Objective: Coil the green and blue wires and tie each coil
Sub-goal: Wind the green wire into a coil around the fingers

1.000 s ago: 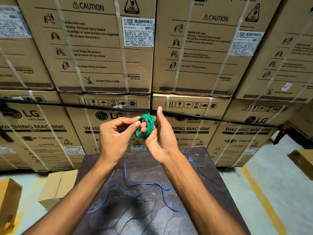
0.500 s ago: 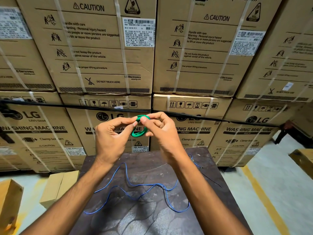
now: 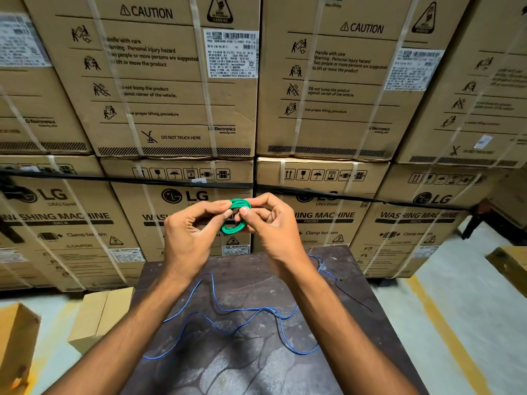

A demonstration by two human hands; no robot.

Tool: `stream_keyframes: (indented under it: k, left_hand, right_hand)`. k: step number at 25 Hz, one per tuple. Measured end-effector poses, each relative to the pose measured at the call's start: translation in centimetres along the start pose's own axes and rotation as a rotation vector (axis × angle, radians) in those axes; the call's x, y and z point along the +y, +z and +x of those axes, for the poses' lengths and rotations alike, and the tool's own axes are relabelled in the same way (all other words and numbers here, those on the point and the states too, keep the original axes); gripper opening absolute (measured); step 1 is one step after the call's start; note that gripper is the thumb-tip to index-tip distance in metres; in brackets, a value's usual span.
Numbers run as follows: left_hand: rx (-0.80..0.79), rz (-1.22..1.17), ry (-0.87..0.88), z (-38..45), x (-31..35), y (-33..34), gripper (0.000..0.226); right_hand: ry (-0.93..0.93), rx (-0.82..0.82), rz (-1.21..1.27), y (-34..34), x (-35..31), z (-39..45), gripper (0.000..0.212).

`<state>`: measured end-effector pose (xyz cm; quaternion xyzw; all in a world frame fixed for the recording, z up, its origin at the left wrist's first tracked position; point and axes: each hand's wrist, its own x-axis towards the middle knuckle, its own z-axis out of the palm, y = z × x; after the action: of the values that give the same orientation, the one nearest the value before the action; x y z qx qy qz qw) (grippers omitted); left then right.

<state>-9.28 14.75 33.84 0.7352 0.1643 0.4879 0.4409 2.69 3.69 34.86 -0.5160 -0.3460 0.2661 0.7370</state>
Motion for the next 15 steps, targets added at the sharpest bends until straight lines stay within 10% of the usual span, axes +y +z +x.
stream_keyframes:
  k: [15]
  left_hand:
    - [-0.329,-0.333,-0.394,2.1,0.1,-2.1,0.03]
  right_hand:
    - [0.1,-0.08,0.067,-1.0,0.0,-0.5,0.014]
